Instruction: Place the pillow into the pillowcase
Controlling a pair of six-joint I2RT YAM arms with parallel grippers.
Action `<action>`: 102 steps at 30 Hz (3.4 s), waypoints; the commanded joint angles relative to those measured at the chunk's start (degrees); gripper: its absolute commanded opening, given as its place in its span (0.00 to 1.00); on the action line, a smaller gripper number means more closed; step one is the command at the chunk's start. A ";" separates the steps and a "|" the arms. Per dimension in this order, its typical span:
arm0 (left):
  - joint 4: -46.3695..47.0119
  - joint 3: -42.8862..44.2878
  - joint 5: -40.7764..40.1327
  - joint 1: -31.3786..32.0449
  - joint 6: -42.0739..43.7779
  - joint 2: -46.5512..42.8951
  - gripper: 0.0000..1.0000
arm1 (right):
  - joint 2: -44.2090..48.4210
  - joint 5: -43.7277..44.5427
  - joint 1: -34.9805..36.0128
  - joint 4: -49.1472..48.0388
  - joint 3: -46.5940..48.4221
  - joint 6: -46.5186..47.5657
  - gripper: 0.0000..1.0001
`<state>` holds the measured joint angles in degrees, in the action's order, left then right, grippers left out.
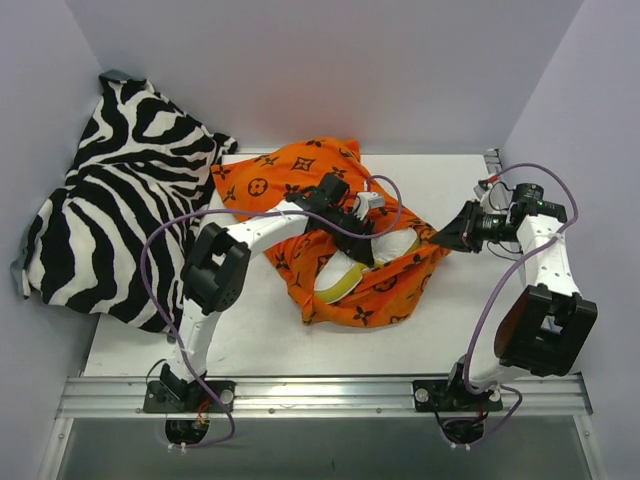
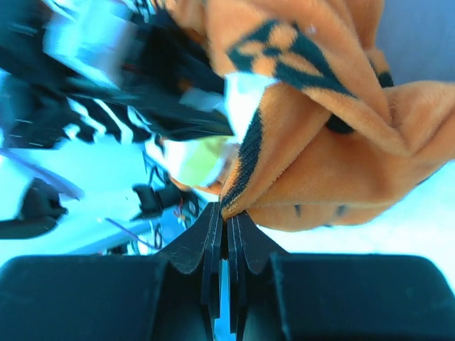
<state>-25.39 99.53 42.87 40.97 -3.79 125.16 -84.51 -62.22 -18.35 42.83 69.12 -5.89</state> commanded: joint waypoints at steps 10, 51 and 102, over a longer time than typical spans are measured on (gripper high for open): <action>-8.54 11.73 4.16 0.51 6.07 -6.95 0.66 | -0.57 -1.24 -1.25 9.38 -1.53 13.36 0.00; -3.95 -3.26 -10.34 -7.39 0.84 -14.68 0.91 | -34.20 8.16 12.01 -5.92 41.33 0.44 0.00; 13.55 14.50 7.22 2.37 -23.16 4.05 0.00 | -7.34 21.24 8.94 -15.13 -7.16 -13.27 0.42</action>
<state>-31.90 120.42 37.43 43.92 -6.22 134.04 -95.64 -44.38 -11.20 29.34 61.34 -17.21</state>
